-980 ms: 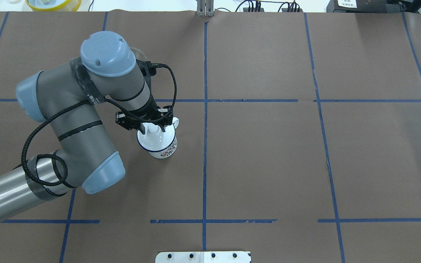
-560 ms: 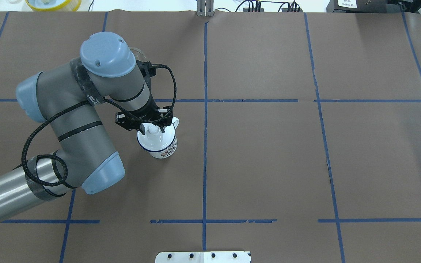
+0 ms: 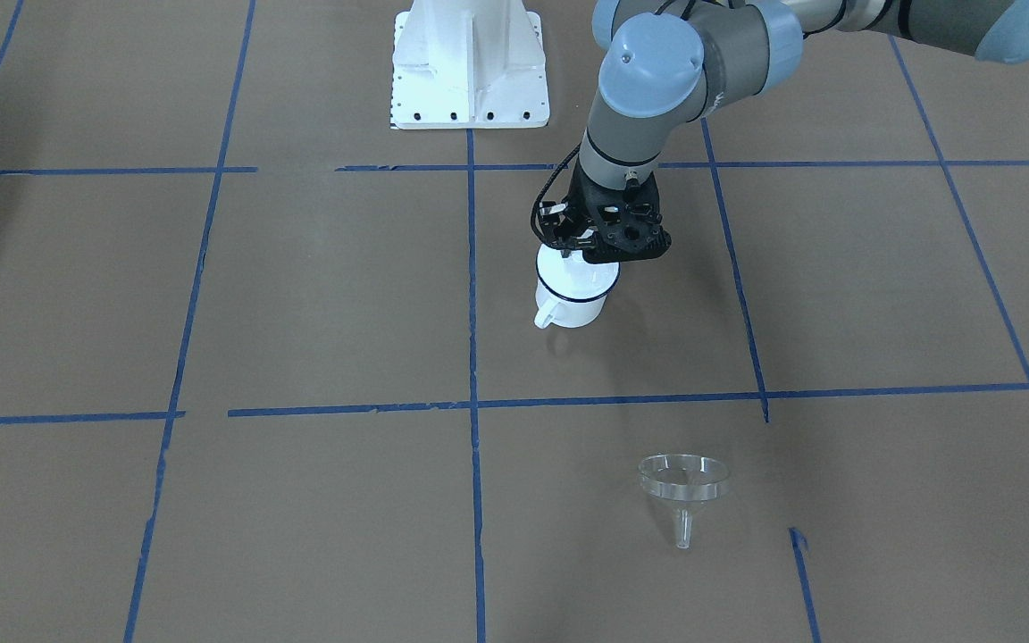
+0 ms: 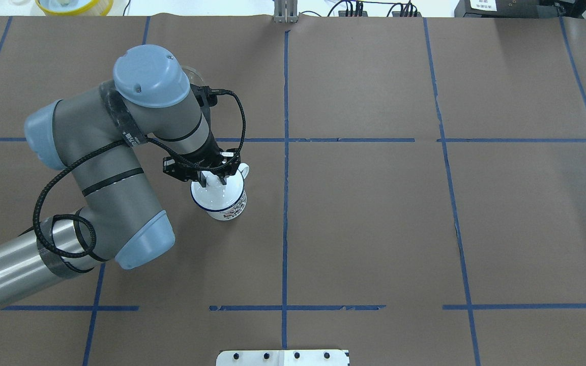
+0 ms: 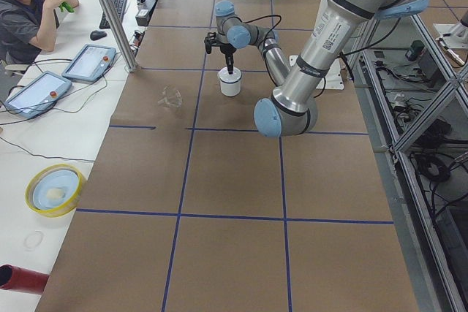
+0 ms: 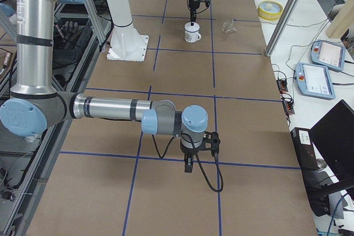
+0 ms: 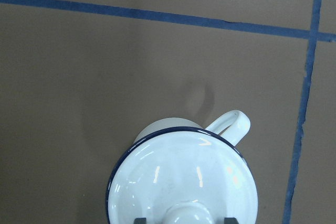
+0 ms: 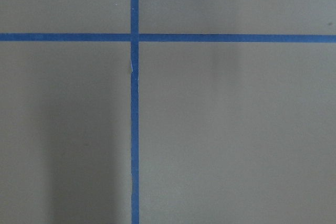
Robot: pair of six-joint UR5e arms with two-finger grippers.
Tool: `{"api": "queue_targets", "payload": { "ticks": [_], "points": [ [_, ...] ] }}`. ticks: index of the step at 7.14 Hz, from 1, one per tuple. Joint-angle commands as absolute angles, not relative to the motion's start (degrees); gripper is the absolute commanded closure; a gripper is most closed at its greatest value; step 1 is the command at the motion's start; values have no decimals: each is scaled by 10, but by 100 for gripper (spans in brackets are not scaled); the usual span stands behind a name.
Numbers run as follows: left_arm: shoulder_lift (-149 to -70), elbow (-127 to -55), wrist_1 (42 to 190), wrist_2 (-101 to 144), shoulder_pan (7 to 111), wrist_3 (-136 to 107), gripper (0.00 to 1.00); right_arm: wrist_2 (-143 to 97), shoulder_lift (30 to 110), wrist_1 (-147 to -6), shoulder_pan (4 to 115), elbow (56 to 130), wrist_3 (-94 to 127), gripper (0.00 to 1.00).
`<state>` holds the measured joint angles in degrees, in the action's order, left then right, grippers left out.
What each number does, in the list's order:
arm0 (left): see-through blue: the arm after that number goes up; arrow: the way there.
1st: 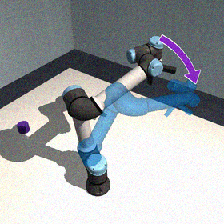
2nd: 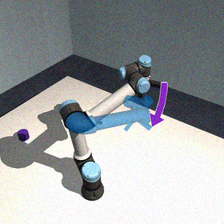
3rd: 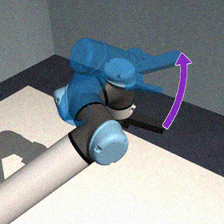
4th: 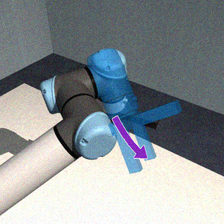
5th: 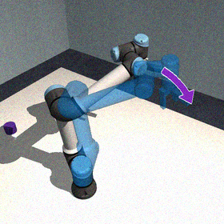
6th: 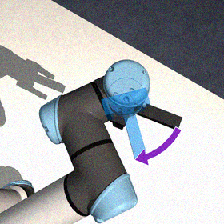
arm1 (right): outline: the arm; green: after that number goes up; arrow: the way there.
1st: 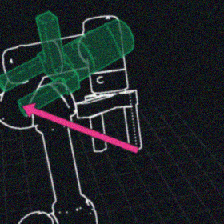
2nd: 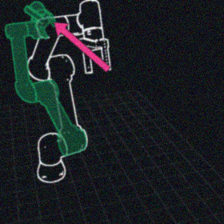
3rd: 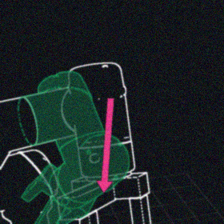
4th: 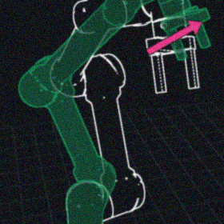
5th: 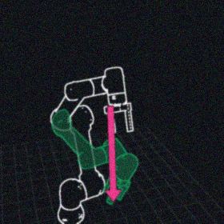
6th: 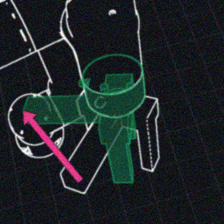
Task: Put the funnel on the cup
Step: 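Lift the lid off the mug and set it down beside the mug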
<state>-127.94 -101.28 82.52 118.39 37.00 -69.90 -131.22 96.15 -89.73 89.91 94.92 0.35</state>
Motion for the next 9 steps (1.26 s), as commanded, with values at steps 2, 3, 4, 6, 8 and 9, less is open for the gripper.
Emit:
{"api": "queue_targets", "payload": {
  "ticks": [2, 3, 4, 6, 8, 9],
  "points": [
    [-1280, -1025, 824, 1184, 370, -705, 100, -1312, 962, -897, 899, 949, 4, 0],
    [-1277, -1048, 811, 1184, 373, -705, 100, -1312, 962, -897, 899, 949, 4, 0],
    [-1278, -1074, 781, 1183, 374, -704, 100, -1312, 962, -897, 899, 949, 4, 0],
    [-1271, -1129, 721, 1182, 409, -695, 100, -1312, 962, -897, 899, 949, 4, 0],
    [-1189, -1196, 732, 1182, 448, -632, 100, -1312, 962, -897, 899, 949, 4, 0],
    [-1133, -1215, 771, 1182, 447, -632, 100, -1312, 962, -897, 899, 949, 4, 0]
  ]
}}
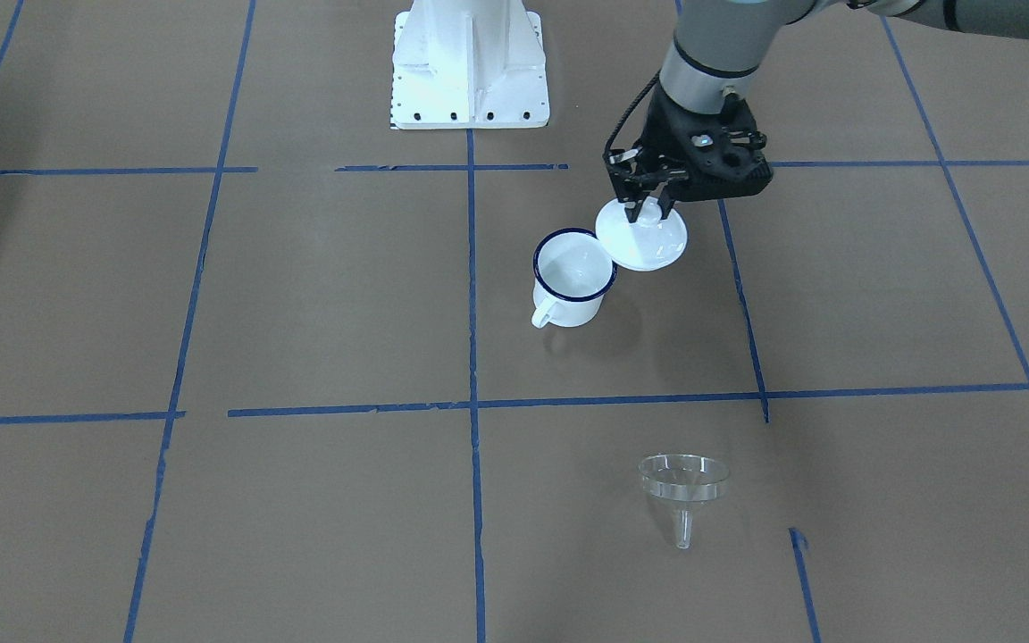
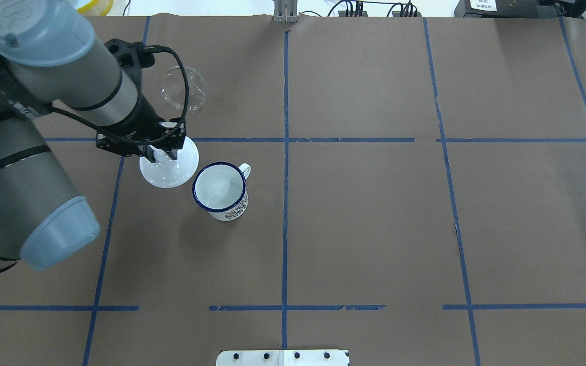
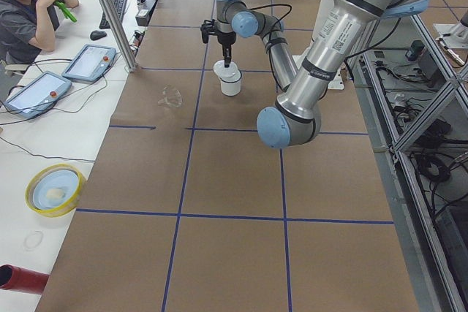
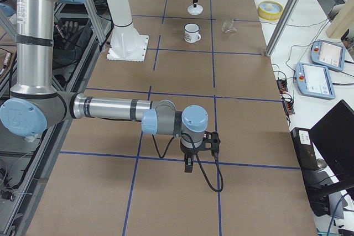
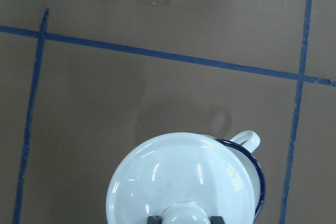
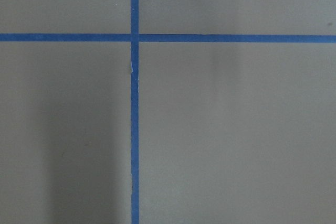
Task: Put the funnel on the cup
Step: 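Lift the lid off the mug and set it down beside the mug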
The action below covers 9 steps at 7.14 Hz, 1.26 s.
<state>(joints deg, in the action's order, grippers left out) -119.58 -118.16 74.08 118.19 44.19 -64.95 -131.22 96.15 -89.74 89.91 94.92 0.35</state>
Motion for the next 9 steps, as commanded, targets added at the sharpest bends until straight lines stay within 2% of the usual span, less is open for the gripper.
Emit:
{"api": "queue_targets", "payload": {
  "ticks": [1, 2, 3, 4, 9],
  "points": [
    [-1091, -1209, 820, 1180, 441, -643, 100, -1312, 962, -897, 899, 948, 4, 0],
    [-1045, -1198, 904, 1156, 429, -673, 100, -1312, 962, -897, 899, 948, 4, 0],
    [-1027, -1155, 997, 1152, 418, -706, 100, -1312, 962, -897, 899, 948, 4, 0],
    [-1028, -1118, 1018, 1152, 412, -708, 100, -1312, 962, -897, 899, 949, 4, 0],
    [-1039, -1048, 1056, 1145, 407, -702, 100, -1312, 962, -897, 899, 949, 4, 0]
  ]
}}
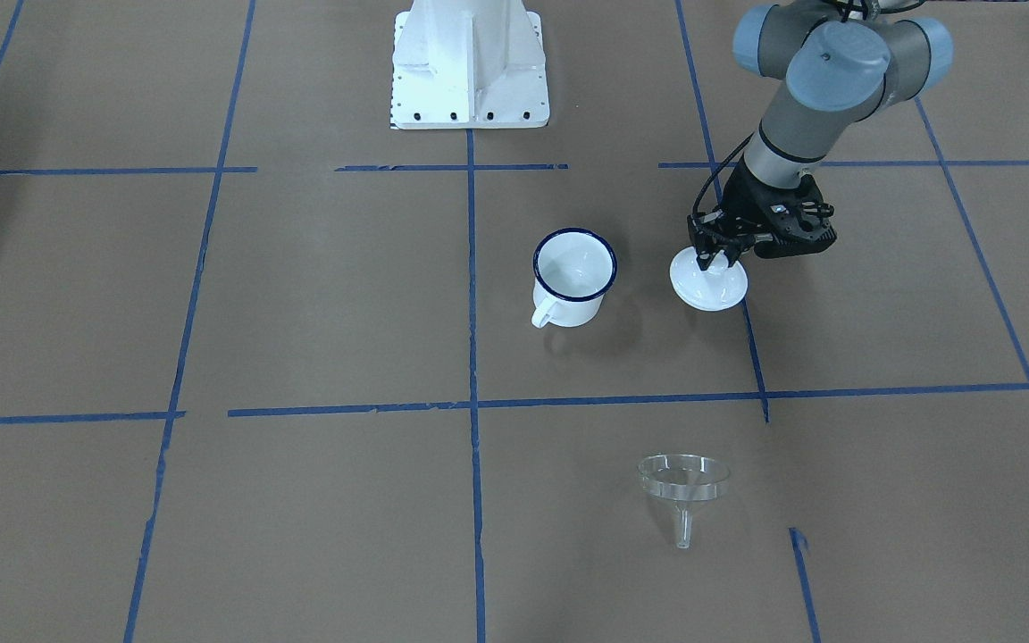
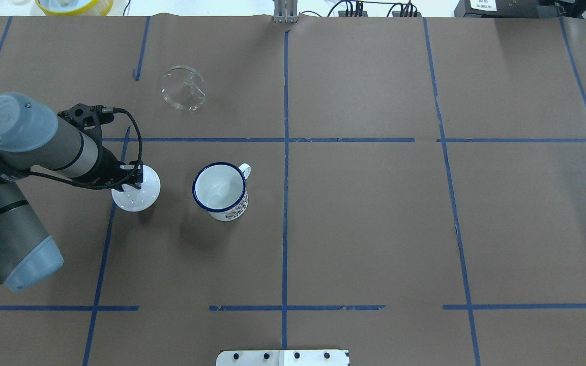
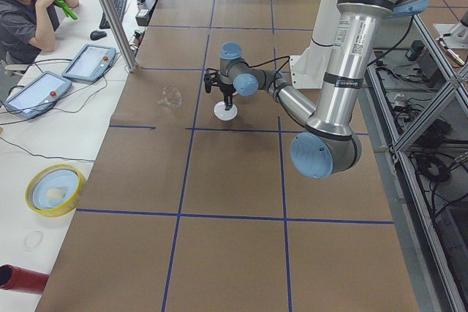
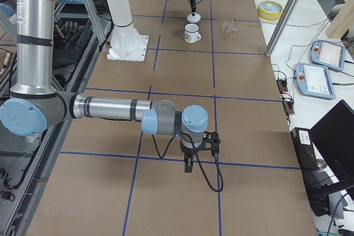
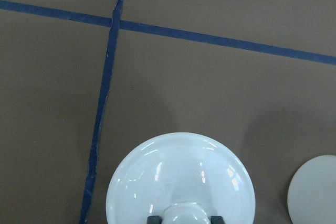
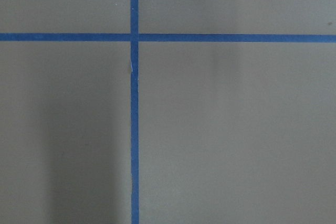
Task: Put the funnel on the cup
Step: 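Release the lid and move the left gripper to the glass funnel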
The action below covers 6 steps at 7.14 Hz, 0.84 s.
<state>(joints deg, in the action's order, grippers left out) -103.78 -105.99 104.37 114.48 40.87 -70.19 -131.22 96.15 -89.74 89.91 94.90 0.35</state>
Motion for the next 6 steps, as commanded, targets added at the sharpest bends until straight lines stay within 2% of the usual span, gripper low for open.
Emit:
{"api": "queue_targets", "payload": {
  "ticks": [1, 2, 6],
  "points": [
    [-1044, -1049, 1054, 1152, 405, -702, 93, -1312, 962, -897, 899, 948, 4, 0],
    [-1052, -1046, 1050, 1153, 405, -702, 1, -1312, 962, -897, 899, 949, 4, 0],
    [-1063, -1056, 1024, 1150, 405, -710, 0, -1312, 962, -897, 899, 949, 4, 0]
  ]
}}
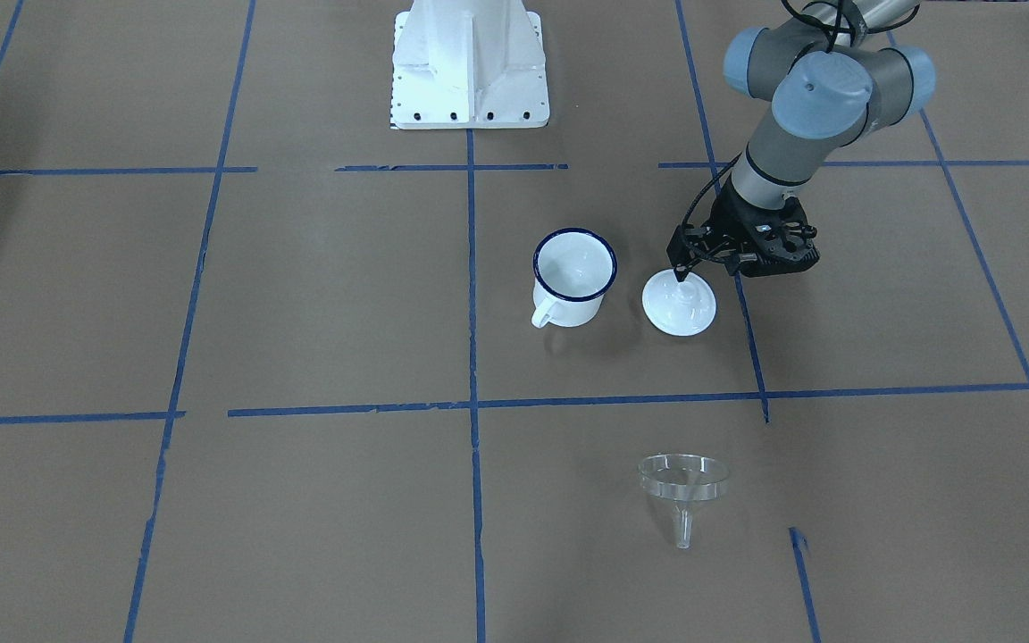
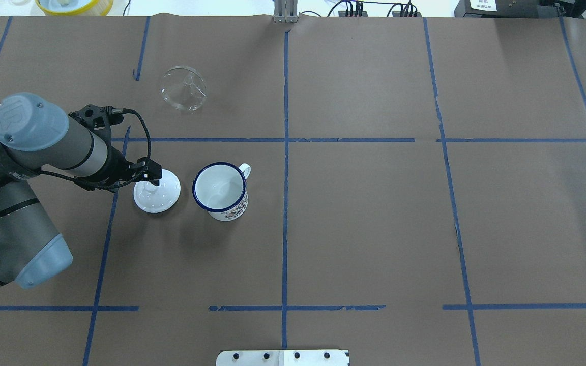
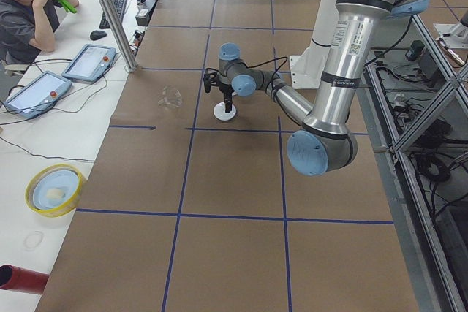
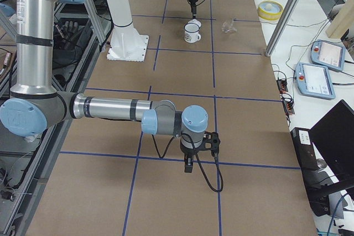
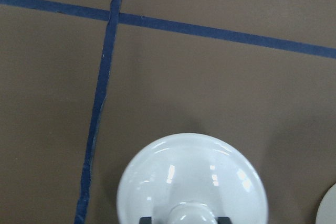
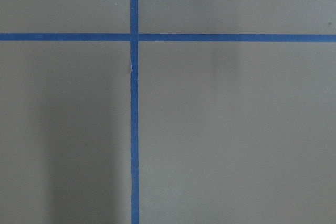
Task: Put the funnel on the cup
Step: 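Release the lid and move the left gripper to the glass funnel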
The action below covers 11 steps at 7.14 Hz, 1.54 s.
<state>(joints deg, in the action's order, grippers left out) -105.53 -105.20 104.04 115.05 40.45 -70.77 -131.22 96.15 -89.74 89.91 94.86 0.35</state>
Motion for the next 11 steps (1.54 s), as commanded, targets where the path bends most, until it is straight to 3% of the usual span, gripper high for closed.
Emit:
{"api": "queue_targets", "payload": {
  "ticks": [1, 5, 8, 11],
  "points": [
    [-1089, -1052, 994, 1149, 408, -737, 0, -1312, 962, -897, 899, 949, 4, 0],
    [-1156, -1021, 1033, 1077, 464, -1062, 0, -1312, 962, -897, 899, 949, 4, 0],
    [-1253, -876, 1092, 943, 447, -1270, 0, -1312, 962, -897, 899, 949, 4, 0],
    [-1283, -794, 1156, 870, 422, -1296, 0, -1312, 962, -897, 899, 949, 4, 0]
  ]
}}
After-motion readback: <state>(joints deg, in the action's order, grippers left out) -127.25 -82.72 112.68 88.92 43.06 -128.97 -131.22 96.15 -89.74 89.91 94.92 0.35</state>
